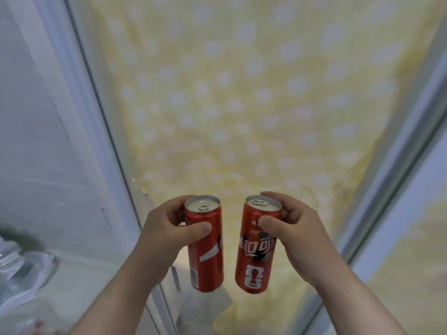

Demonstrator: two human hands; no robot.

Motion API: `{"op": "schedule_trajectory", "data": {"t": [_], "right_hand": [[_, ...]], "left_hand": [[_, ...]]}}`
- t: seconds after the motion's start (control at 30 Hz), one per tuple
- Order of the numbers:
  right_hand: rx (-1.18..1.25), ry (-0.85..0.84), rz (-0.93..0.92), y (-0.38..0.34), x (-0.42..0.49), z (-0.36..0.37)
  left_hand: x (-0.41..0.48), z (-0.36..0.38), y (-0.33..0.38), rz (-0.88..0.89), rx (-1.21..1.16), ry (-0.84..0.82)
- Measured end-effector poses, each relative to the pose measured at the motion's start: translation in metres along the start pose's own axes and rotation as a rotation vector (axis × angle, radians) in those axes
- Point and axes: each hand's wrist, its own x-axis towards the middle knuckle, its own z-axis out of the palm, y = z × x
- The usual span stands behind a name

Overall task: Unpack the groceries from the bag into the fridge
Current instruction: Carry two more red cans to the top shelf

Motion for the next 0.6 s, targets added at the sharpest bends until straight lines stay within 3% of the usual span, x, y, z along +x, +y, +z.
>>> {"op": "schedule_trajectory", "data": {"t": [0.23, 0.6], "right_hand": [[-0.015, 0.093, -0.035, -0.014, -0.026, -0.064], [0.049, 0.376, -0.127, -0.028, -0.067, -0.133]], "left_hand": [[0.004, 0.071, 0.007, 0.042, -0.046, -0.115], [0.024, 0.153, 0.018, 0.09, -0.149, -0.33]]}}
